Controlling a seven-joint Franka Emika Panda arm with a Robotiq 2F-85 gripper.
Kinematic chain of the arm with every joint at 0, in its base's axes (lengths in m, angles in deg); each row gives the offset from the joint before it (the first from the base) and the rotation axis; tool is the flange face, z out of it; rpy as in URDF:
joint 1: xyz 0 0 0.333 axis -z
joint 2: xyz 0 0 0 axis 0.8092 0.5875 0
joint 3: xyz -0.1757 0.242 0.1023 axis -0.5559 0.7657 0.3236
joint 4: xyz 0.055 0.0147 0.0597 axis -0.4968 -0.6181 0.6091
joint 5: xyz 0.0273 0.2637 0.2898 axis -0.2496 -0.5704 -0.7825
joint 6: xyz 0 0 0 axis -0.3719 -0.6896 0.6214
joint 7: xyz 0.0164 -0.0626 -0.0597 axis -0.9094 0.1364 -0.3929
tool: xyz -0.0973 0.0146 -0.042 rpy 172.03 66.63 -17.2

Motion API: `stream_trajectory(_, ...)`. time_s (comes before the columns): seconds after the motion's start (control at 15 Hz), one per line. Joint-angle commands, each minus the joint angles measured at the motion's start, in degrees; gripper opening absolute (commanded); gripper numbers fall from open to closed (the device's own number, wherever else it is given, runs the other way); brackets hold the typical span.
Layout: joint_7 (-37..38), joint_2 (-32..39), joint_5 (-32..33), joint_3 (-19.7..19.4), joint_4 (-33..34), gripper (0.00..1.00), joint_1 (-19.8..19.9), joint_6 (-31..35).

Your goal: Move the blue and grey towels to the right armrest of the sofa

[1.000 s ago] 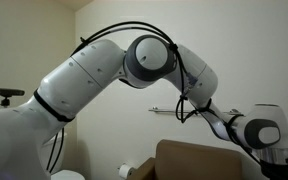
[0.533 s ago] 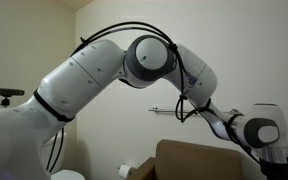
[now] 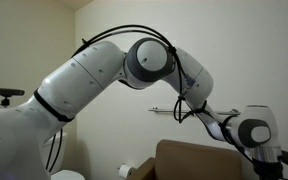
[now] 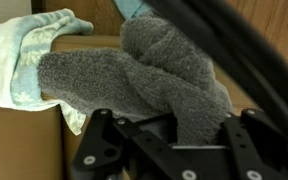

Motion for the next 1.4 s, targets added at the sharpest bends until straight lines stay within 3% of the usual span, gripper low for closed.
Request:
stream_trajectory(0.0,2.55,-0.33,2.3,-1.36,-1.43,0.03,-3.62,1.96)
stream_trajectory(0.27,6.76,1.09,0.3,-2.33,1.04,0.03,-4.61,1.05)
stream_trajectory(1.07,15.17,6.13,-0.31,-2.39,9.24,0.02,-2.32,-3.68)
stream_trajectory(1.13,15.74,6.64,-0.5,-2.25,9.95,0.27,-2.09,-3.92)
stream_trajectory(1.2,16.44,6.95,-0.55,-2.22,10.47,0.28,-2.02,-4.12)
stream_trajectory(1.33,17.49,7.63,-0.49,-2.2,11.4,0.4,-1.97,-4.28)
